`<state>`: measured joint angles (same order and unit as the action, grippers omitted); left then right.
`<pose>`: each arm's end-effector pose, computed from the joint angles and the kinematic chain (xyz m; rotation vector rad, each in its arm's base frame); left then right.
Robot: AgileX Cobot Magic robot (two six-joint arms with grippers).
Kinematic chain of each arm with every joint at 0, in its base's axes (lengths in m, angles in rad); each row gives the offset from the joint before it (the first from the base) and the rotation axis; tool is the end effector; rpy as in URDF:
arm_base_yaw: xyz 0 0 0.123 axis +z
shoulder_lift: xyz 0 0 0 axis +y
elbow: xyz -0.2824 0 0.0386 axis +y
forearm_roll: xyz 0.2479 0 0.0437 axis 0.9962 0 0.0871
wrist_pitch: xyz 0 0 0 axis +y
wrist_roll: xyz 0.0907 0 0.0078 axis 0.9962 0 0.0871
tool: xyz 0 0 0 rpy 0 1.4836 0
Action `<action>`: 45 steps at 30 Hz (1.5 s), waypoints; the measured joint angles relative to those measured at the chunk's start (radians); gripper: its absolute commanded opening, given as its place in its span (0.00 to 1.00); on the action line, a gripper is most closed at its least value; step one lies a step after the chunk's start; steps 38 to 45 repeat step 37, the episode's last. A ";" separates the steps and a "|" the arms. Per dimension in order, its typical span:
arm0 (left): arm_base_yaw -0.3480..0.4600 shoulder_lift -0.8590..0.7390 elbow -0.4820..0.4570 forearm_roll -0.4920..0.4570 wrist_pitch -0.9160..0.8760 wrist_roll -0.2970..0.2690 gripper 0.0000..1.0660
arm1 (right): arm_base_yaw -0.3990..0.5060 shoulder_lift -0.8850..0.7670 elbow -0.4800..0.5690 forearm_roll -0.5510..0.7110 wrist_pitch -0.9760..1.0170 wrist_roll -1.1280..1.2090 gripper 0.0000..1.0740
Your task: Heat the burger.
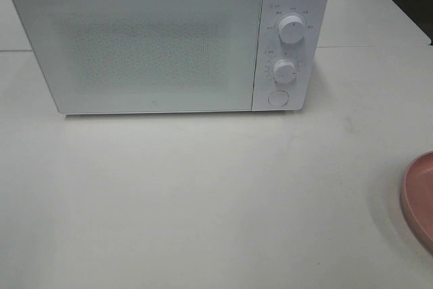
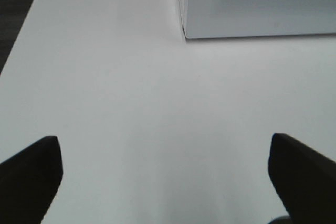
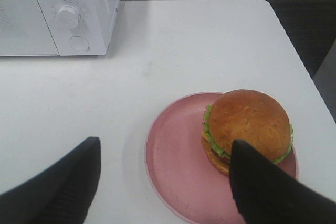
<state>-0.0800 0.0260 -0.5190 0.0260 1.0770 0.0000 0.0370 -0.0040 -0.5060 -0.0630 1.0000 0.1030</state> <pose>-0.0035 0.0024 0.2813 0.0813 2.0658 -0.0180 -0.0037 -0.0050 0.2840 0.0661 1.9710 0.0169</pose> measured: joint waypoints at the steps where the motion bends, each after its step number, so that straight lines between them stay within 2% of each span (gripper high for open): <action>1: 0.000 0.000 0.000 0.000 0.000 0.000 0.94 | 0.000 0.000 0.000 0.000 0.000 0.000 0.63; 3: 0.031 -0.030 0.000 0.000 0.000 0.000 0.94 | 0.000 0.000 0.000 0.000 0.000 0.000 0.63; 8: 0.044 -0.031 0.000 -0.002 0.000 0.000 0.94 | 0.000 0.000 0.000 0.000 0.000 0.000 0.63; 45: 0.044 -0.031 0.000 -0.002 0.000 0.000 0.94 | 0.000 0.000 0.000 0.000 0.000 0.000 0.63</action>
